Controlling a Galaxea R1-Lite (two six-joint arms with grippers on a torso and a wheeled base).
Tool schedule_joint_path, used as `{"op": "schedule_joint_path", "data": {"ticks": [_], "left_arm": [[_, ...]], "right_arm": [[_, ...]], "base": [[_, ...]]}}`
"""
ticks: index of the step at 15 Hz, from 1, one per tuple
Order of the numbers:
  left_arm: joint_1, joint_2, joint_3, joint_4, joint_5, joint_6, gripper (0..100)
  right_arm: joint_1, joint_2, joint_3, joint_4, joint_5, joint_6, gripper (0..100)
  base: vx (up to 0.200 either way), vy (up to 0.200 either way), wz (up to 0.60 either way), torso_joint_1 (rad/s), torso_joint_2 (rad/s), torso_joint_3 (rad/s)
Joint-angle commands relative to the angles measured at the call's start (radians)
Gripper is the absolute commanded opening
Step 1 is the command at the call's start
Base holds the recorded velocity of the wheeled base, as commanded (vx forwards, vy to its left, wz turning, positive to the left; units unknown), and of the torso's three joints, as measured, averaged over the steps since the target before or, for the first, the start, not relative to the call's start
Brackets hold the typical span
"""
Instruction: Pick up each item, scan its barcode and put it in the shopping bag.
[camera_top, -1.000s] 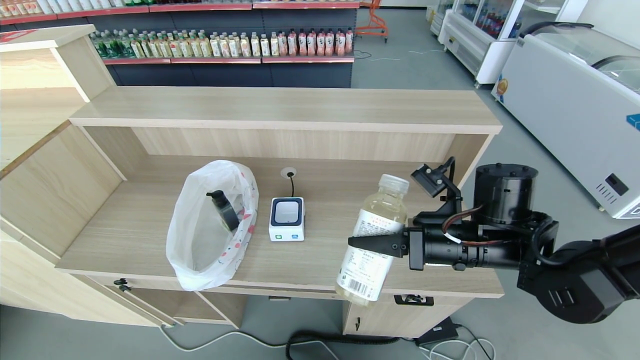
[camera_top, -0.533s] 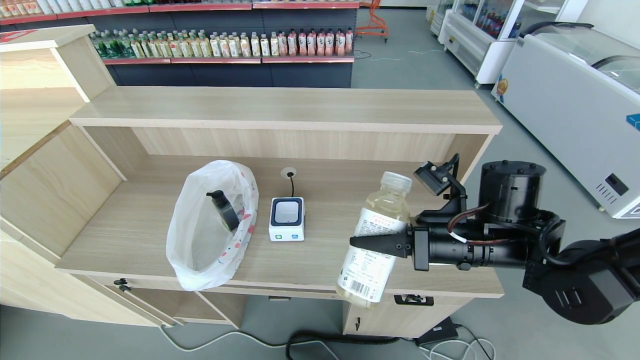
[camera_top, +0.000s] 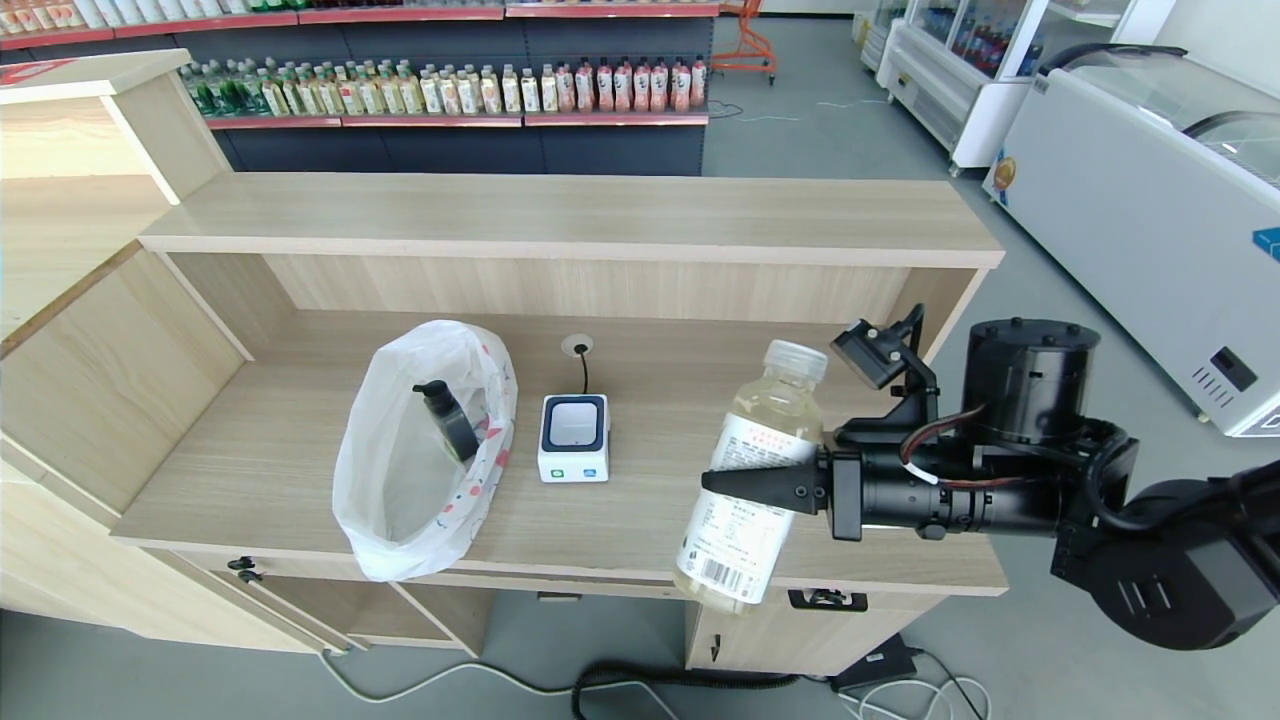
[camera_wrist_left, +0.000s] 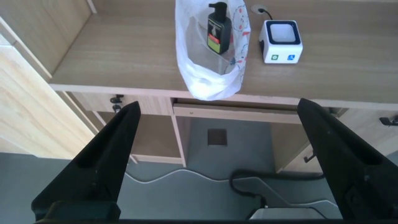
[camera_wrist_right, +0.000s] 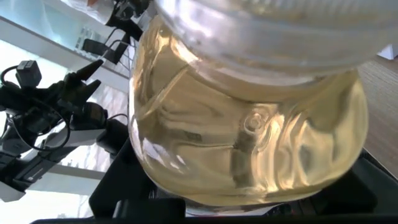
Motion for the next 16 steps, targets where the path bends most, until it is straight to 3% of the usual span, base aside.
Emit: {"op": "schedule_joint_path", "data": {"ticks": [1,9,10,11,13,16], "left_arm": [[0.000,0.000,0.000,0.000,0.000,0.000,100],[0.000,0.000,0.000,0.000,0.000,0.000,100],[0.000,0.000,0.000,0.000,0.000,0.000,100],[0.000,0.000,0.000,0.000,0.000,0.000,100],[0.000,0.000,0.000,0.000,0.000,0.000,100],[0.000,0.000,0.000,0.000,0.000,0.000,100]], "right_arm": [[0.000,-0.001,0.003,0.000,0.000,-0.002,0],[-0.001,-0.009,0.024,-0.003,-0.004,-0.037,0],[-0.006,-0.005,0.027,-0.005,-0.018,-0.112,0],[-0.014,0.006,0.021,-0.010,-0.078,-0.278,0],[-0.063,-0.011,0.003,-0.022,-0.319,-0.680,0],[-0.132,-0.049,0.024,-0.083,-0.514,-0.847,0]], "base": [[0.000,0.000,0.00,0.000,0.00,0.000],[0.000,0.000,0.00,0.000,0.00,0.000],[0.000,0.000,0.00,0.000,0.00,0.000],[0.000,0.000,0.00,0.000,0.00,0.000],[0.000,0.000,0.00,0.000,0.00,0.000],[0.000,0.000,0.00,0.000,0.00,0.000]]}}
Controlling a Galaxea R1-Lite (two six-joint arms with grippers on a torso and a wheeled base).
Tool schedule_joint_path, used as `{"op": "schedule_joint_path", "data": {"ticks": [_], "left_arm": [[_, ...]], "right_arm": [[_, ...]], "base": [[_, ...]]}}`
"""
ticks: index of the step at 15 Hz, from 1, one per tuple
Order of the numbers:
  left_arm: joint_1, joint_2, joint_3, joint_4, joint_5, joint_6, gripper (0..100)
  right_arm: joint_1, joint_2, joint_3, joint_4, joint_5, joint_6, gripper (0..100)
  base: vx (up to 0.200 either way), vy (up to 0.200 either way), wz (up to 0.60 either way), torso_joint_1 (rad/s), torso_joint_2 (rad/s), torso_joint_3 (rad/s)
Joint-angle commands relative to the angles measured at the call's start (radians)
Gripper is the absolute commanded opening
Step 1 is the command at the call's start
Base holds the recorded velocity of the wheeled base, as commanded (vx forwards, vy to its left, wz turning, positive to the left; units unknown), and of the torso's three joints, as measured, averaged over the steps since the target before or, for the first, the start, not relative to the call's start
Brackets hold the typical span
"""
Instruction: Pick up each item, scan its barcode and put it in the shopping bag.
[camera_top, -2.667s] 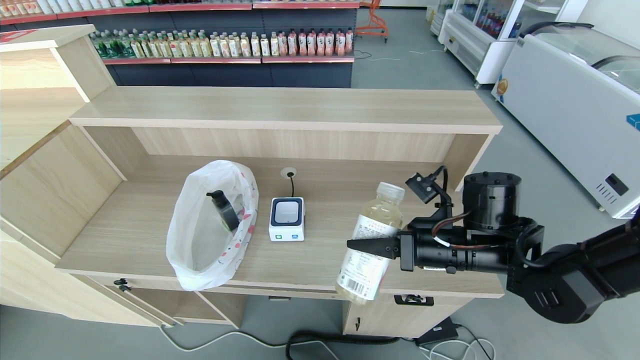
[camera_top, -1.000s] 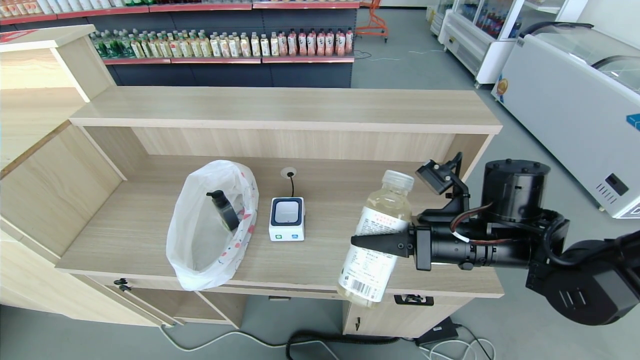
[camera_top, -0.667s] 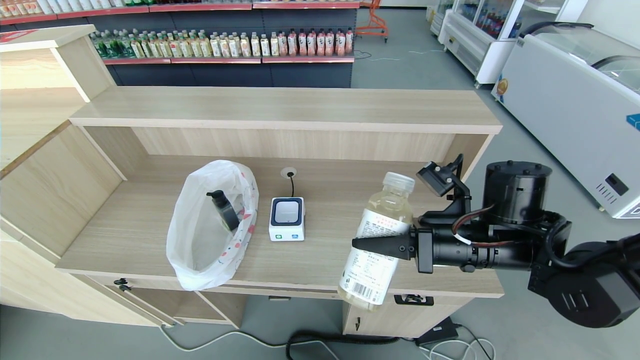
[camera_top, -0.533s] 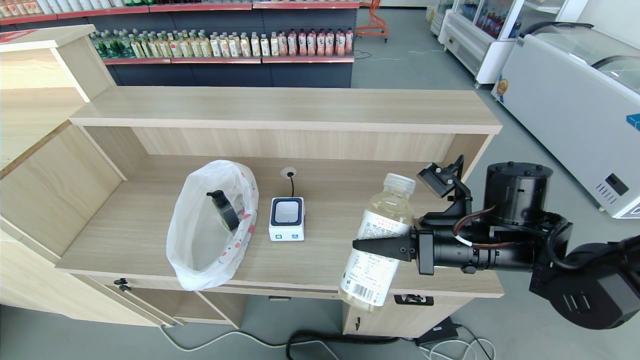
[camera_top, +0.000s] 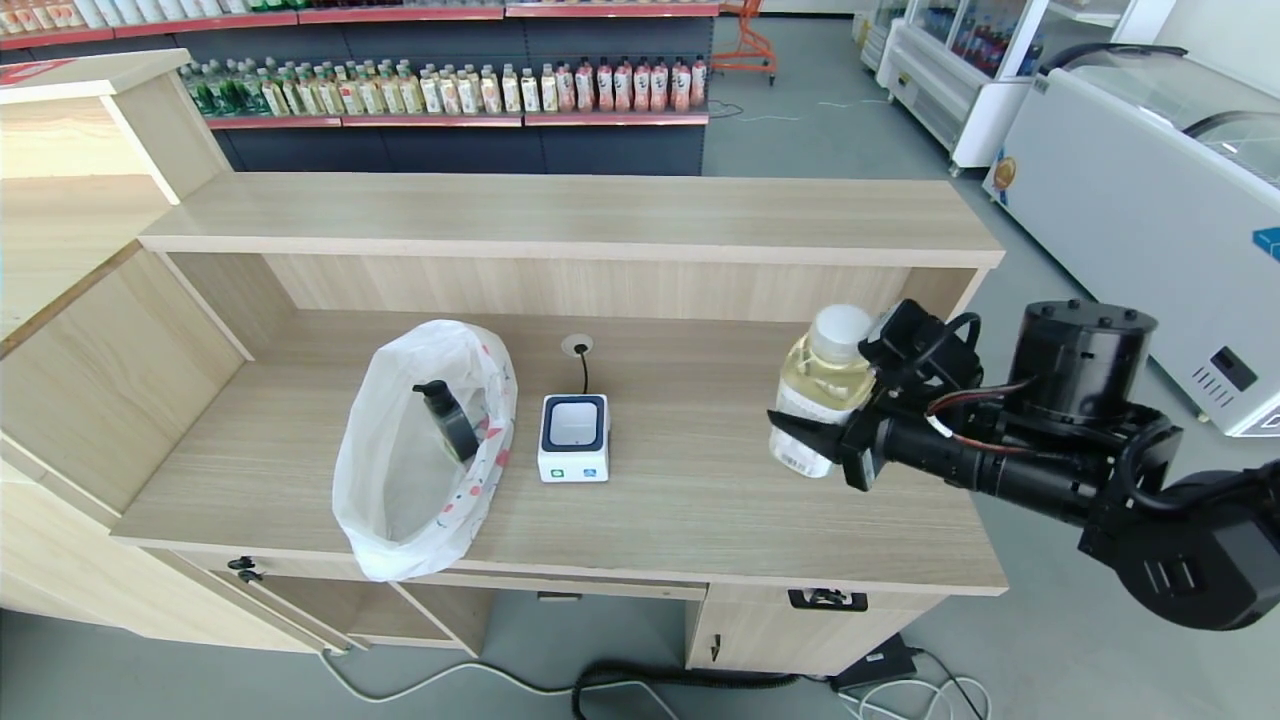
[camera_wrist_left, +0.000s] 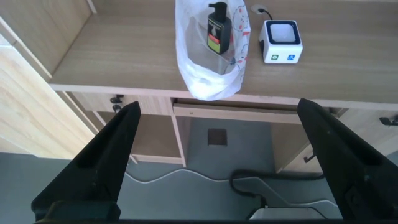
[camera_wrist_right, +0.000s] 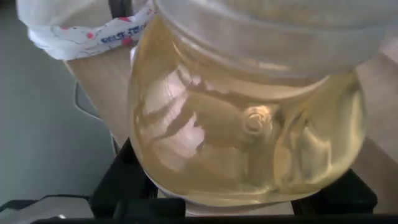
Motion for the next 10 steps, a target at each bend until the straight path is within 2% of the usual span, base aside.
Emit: {"op": "schedule_joint_path", "data": {"ticks": [1,3,4,7,10], "left_arm": [[0.000,0.000,0.000,0.000,0.000,0.000,100],[0.000,0.000,0.000,0.000,0.000,0.000,100],[0.000,0.000,0.000,0.000,0.000,0.000,100],[0.000,0.000,0.000,0.000,0.000,0.000,100],[0.000,0.000,0.000,0.000,0.000,0.001,100]], "right_arm": [[-0.063,-0.028,0.050,-0.056,-0.048,-0.056,0],[-0.127,-0.020,0.128,-0.167,-0.089,-0.208,0],[-0.139,-0.023,0.185,-0.234,-0.114,-0.289,0],[-0.141,-0.023,0.276,-0.403,-0.137,-0.407,0],[-0.172,-0.106,0.309,-0.403,-0.139,-0.451,0]], "base": [[0.000,0.000,0.00,0.000,0.00,0.000],[0.000,0.000,0.00,0.000,0.00,0.000],[0.000,0.000,0.00,0.000,0.00,0.000],[0.000,0.000,0.00,0.000,0.00,0.000],[0.000,0.000,0.00,0.000,0.00,0.000]]}}
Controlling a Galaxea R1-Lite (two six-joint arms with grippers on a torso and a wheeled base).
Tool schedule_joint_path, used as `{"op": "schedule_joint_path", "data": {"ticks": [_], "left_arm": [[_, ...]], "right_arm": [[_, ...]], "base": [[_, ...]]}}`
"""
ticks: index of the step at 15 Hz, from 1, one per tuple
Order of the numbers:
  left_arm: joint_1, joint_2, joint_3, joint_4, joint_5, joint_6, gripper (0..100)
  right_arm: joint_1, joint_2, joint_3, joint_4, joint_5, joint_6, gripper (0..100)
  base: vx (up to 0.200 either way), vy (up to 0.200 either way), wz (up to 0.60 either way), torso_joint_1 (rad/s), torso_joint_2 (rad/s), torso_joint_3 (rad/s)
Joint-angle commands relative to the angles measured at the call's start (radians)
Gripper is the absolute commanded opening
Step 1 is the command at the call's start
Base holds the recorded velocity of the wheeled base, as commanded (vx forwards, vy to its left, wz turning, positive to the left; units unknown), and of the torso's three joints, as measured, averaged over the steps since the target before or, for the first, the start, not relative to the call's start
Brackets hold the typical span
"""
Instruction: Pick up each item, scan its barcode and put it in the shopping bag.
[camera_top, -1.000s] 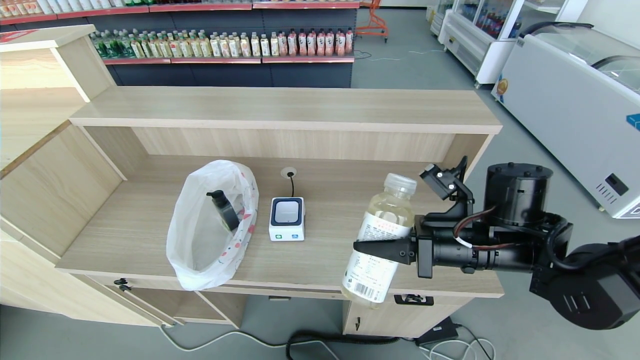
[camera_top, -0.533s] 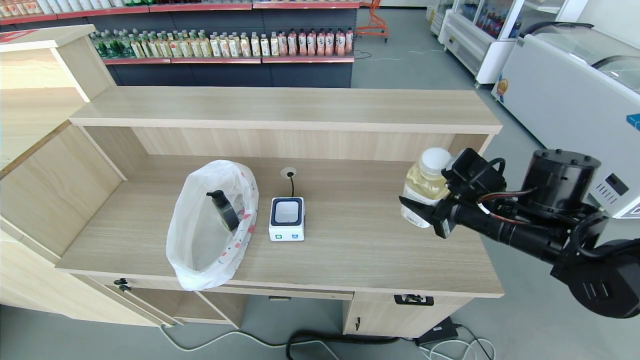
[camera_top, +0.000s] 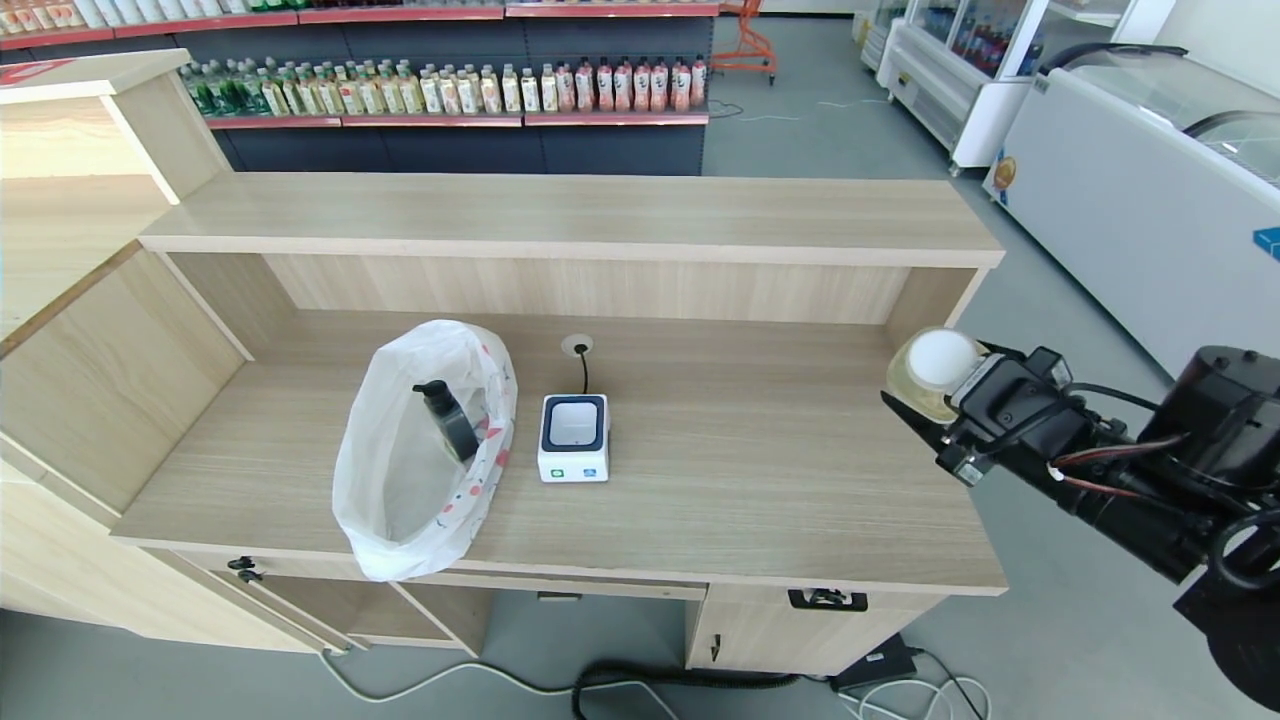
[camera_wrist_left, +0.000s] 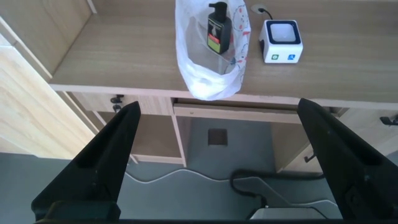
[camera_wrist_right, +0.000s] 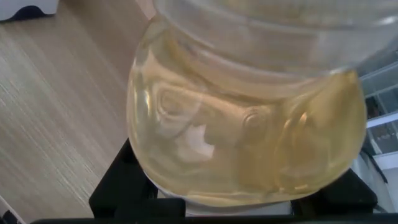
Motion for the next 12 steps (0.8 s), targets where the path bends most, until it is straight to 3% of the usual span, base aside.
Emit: {"op": "schedule_joint_path", "data": {"ticks": [1,6,12], "left_arm": [[0.000,0.000,0.000,0.000,0.000,0.004,100],[0.000,0.000,0.000,0.000,0.000,0.004,100],[0.000,0.000,0.000,0.000,0.000,0.004,100]], "right_arm": [[-0.021,-0.069,0.043,0.005,0.000,-0.018,0],[-0.027,-0.130,0.129,0.005,-0.023,-0.030,0],[-0.015,-0.113,0.126,0.005,-0.027,-0.030,0]], "base": [[0.000,0.000,0.00,0.000,0.00,0.000],[0.000,0.000,0.00,0.000,0.00,0.000],[0.200,0.200,0.00,-0.004,0.00,0.005]]}}
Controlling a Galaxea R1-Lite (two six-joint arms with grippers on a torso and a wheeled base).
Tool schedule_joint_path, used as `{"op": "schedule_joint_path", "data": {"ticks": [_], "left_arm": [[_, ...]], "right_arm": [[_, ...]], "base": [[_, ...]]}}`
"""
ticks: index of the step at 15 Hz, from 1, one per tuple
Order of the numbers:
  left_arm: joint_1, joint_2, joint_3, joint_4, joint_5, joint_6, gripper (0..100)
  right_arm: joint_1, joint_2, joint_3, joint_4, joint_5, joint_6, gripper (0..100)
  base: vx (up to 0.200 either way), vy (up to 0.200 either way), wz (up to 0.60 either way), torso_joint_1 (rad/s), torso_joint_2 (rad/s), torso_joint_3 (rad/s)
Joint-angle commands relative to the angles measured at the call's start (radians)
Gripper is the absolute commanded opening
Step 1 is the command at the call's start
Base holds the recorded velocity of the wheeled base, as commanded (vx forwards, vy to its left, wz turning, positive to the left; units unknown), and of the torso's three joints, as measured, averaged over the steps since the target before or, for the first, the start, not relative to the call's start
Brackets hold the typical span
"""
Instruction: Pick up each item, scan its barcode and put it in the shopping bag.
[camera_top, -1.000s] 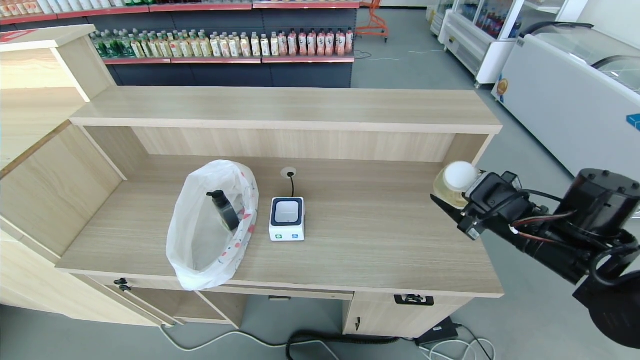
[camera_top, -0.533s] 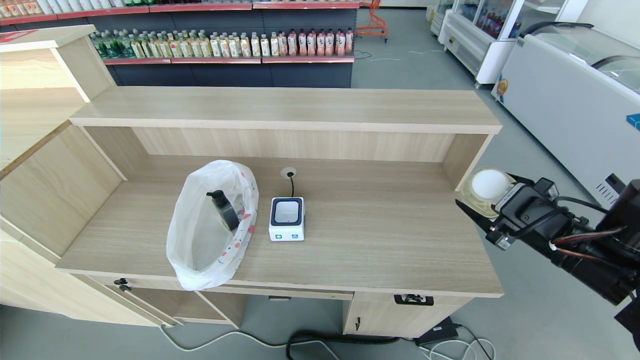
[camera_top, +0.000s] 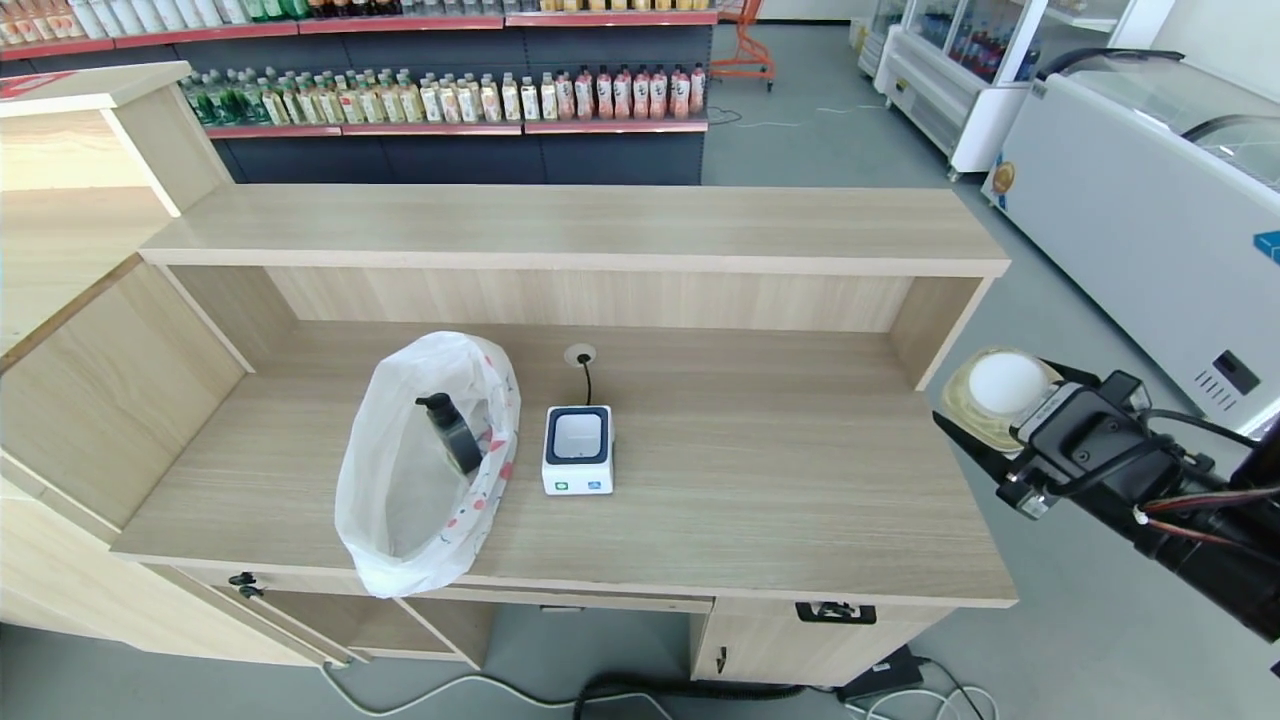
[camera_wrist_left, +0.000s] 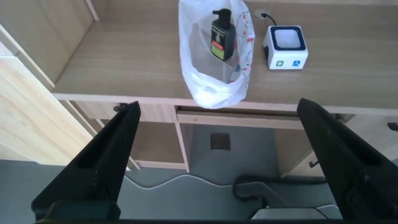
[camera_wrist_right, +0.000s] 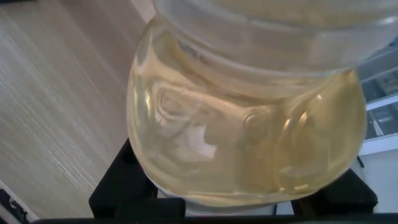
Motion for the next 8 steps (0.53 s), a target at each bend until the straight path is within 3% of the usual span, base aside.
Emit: {"op": "schedule_joint_path", "data": {"ticks": [1,8], "left_arm": [[-0.001,0.000,0.000,0.001,0.000,0.000,100],[-0.001,0.000,0.000,0.001,0.000,0.000,100]], "right_arm": [[0.004,0.015,-0.008,0.002,0.004,0.000,0],[0.028,0.069,-0.020,-0.005,0.010,0.030,0]], "base": [[0.200,0.200,0.00,0.002,0.00,0.012],[0.200,0.200,0.00,0.009,0.00,0.002]]}}
